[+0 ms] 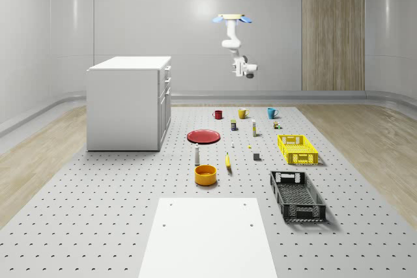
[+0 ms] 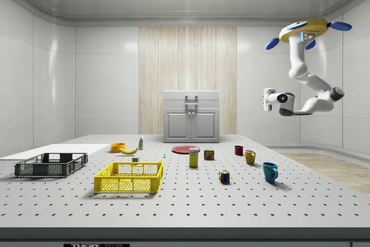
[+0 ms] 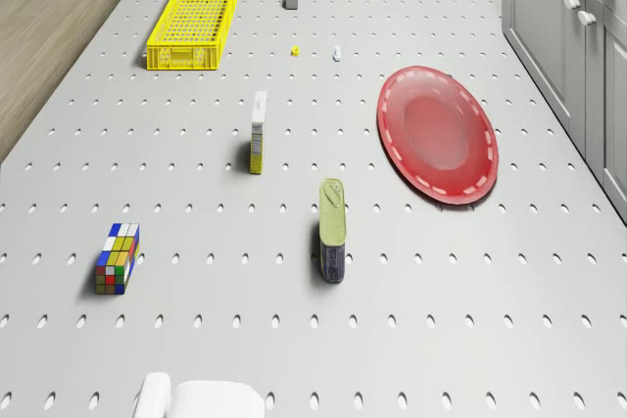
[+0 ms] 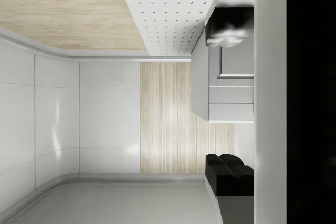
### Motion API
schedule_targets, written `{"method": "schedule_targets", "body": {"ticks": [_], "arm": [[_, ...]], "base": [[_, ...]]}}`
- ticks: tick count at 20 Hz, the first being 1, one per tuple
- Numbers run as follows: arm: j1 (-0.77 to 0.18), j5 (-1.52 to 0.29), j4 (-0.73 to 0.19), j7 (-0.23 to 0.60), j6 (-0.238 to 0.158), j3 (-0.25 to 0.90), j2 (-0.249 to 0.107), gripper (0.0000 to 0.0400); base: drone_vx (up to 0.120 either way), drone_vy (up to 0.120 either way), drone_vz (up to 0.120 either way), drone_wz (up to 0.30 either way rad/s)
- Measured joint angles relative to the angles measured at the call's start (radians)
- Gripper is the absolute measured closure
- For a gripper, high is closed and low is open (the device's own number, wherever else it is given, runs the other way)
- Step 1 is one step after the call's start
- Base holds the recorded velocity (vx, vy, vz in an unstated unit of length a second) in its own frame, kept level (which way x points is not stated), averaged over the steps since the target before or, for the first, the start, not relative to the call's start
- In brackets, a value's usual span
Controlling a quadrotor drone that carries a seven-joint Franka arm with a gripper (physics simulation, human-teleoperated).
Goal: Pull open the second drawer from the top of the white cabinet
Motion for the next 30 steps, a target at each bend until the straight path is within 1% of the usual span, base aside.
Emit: {"method": "schedule_targets", "body": {"ticks": [2,6,15,20,30], "arm": [[0.012,-0.006,-0.002,0.005,0.01,-0.006,-0.009,0.01],[0.036,-0.019,-0.004,0.016,0.029,-0.018,-0.028,0.01],[0.084,-0.047,-0.01,0.039,0.071,-0.039,-0.068,0.01],[0.108,-0.063,-0.013,0.052,0.092,-0.05,-0.09,0.01],[0.151,-0.092,-0.018,0.077,0.13,-0.067,-0.13,0.01]], "base": [[0.12,-0.12,0.0,0.0],[0.12,-0.12,-0.09,0.0],[0.12,-0.12,-0.018,0.0],[0.12,-0.12,-0.104,0.0],[0.12,-0.12,0.0,0.0]]}}
